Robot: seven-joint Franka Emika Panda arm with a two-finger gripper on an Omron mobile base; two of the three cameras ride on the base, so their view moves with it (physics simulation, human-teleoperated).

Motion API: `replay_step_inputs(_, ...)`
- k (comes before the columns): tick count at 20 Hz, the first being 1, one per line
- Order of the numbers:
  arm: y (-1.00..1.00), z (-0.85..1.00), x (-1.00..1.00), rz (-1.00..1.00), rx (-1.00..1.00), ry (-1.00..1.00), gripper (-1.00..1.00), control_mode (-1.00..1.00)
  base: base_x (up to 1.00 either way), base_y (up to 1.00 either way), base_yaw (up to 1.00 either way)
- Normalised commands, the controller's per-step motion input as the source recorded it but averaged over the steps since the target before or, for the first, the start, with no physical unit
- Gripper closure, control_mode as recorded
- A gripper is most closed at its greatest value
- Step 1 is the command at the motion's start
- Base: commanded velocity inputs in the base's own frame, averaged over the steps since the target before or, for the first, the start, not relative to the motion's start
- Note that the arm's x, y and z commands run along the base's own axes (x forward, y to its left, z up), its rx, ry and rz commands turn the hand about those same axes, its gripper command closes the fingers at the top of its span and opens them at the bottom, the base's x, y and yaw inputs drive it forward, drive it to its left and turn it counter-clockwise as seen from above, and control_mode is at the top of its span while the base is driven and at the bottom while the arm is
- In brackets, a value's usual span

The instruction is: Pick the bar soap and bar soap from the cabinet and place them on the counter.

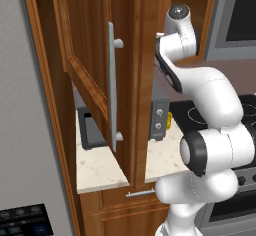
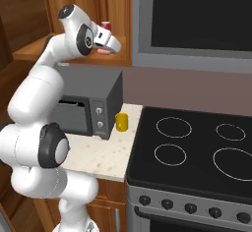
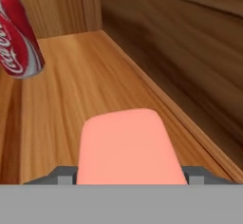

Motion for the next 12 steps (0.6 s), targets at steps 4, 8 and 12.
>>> replay_step_inputs(4,0.02,0.11,-0.51,0.04,0.0,0.04,1.0,-1.0,0.0,0.0,0.0)
replay_step_inputs(8,0.05,0.08,-0.51,0.06,0.0,0.05,1.0,-1.0,0.0,0.0,0.0)
replay_step_inputs(12,0.1,0.08,-0.52,0.08,0.0,0.06,1.0,-1.0,0.0,0.0,0.0)
